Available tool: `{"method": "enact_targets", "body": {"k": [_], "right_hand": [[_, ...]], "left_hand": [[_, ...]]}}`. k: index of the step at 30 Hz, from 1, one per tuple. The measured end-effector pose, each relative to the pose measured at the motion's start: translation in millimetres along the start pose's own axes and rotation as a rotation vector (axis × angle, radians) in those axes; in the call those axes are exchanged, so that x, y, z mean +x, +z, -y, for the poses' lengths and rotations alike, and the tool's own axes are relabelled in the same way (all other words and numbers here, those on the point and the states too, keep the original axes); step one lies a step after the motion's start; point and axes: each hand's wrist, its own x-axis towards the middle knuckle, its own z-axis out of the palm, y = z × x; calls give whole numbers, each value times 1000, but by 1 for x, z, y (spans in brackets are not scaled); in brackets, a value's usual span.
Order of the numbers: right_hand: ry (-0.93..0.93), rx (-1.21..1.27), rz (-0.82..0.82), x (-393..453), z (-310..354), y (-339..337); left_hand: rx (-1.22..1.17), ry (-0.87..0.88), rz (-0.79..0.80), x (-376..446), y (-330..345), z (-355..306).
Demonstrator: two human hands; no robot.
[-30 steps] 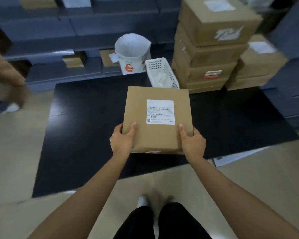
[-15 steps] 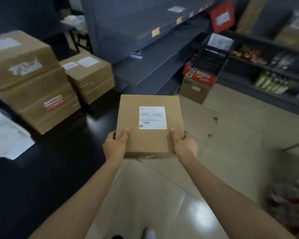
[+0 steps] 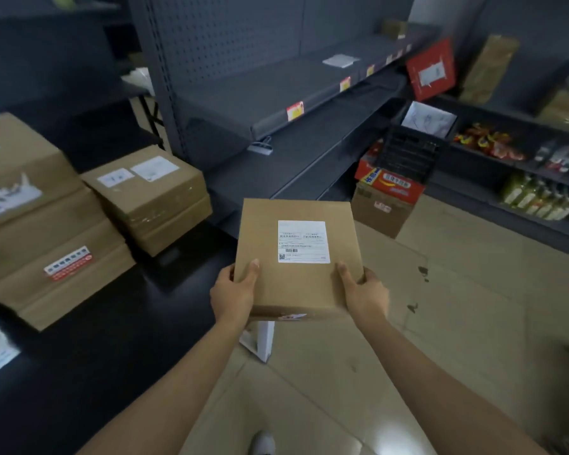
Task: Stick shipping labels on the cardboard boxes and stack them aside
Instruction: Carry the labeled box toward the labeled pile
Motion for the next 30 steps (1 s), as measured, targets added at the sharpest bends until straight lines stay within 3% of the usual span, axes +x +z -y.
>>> {"method": "enact_targets", "body": {"k": [19,22,30], "right_hand": [[-522,-31,540,158,230,176],[-577,-20,609,170,272,202],[-644,-117,653,189,368,289]], "left_hand": [[-174,-111,-691,160,-62,-75],[-96,-95,-743,189,-82,-99],[51,-198,-657,288,-143,-125]]}}
